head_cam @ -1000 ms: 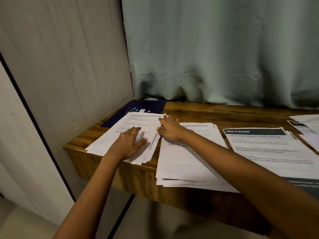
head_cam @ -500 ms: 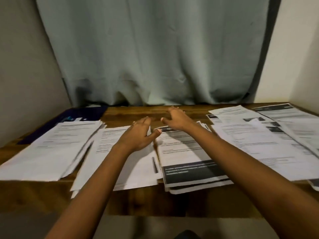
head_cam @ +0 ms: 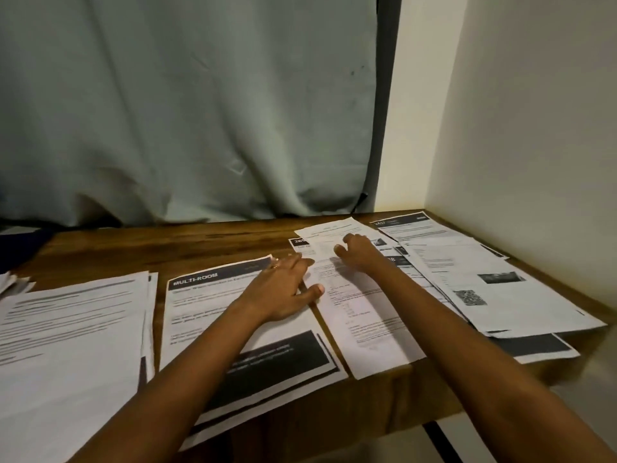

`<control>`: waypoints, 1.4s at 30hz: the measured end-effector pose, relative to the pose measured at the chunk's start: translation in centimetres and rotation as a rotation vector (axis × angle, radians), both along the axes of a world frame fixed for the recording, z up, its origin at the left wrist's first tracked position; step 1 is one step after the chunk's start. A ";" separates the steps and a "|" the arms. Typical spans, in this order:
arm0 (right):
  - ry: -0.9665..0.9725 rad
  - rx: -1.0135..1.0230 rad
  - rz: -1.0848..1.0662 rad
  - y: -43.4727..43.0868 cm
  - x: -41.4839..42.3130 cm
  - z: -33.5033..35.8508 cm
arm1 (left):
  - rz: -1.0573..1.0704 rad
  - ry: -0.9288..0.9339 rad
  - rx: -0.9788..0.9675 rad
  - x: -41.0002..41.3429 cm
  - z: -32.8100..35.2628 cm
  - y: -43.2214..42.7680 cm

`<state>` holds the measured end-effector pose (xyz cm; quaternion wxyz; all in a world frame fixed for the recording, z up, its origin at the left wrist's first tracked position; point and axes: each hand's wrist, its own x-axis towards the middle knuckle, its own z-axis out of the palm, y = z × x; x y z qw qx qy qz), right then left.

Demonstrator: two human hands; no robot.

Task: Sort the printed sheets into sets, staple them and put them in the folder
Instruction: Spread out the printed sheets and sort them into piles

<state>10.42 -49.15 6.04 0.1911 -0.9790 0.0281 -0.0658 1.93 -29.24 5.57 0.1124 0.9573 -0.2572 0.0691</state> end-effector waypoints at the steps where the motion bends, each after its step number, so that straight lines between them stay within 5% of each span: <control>1: 0.013 0.012 -0.030 -1.3 0.0 -0.1 | -0.008 0.018 0.014 0.4 -0.2 -0.6; 17: 0.108 0.015 -0.016 -7.9 2.3 -3.9 | -0.036 0.129 0.043 3.9 -5.0 -2.8; 30: 0.045 0.071 -0.247 -9.1 6.7 -1.6 | -0.038 0.124 0.090 4.3 -5.1 -3.0; 42: -0.273 0.272 -0.261 -10.3 8.9 -1.0 | -0.046 0.122 0.089 4.4 -5.2 -2.8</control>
